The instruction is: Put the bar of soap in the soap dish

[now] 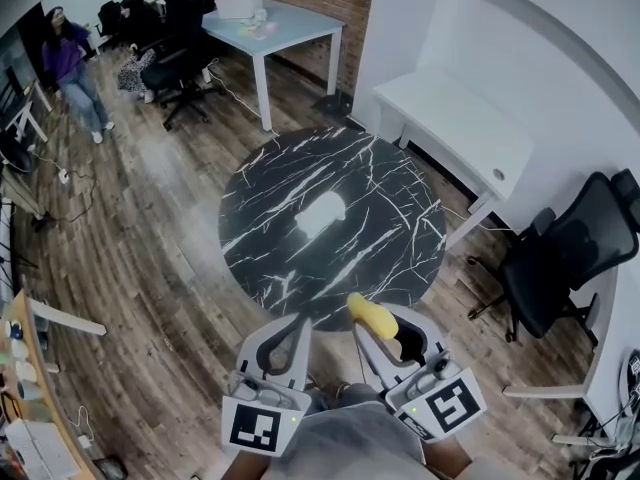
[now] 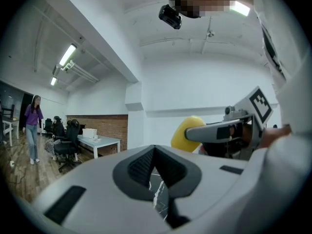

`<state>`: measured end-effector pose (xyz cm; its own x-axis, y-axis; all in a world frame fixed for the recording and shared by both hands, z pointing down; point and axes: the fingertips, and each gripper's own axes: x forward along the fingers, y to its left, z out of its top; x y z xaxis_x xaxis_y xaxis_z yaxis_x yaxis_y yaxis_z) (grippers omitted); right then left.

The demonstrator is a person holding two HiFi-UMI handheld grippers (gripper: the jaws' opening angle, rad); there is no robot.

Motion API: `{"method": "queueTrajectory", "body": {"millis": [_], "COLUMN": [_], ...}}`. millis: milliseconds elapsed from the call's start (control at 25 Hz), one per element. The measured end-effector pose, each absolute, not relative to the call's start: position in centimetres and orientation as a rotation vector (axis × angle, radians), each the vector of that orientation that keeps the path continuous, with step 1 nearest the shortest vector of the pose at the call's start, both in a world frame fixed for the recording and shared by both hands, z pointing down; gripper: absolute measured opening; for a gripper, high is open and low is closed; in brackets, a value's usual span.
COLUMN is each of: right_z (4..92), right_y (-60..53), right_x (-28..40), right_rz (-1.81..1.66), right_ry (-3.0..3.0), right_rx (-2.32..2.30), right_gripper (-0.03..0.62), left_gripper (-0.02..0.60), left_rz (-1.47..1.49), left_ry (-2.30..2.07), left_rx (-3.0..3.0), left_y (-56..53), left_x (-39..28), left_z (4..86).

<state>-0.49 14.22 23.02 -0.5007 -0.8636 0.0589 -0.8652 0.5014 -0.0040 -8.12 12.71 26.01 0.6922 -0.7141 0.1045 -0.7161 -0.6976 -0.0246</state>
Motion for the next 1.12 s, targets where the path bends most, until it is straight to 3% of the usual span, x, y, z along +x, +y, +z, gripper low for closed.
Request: {"method": "queueTrajectory", "body": {"millis": [1120], "right_z": [20.5], "right_y": [-2.9], "right_x": [6.5], "right_rz": [-0.051], "right_ry": [-2.847], "right_rx": [1.365], "right_gripper": [0.12], "left_gripper": [0.002], "left_rz": [0.097], "left_ry": [-1.431], "left_rx": [2.839], "left_y": [-3.7], "left_x": [-0.2], "left_z": [23.9]}}
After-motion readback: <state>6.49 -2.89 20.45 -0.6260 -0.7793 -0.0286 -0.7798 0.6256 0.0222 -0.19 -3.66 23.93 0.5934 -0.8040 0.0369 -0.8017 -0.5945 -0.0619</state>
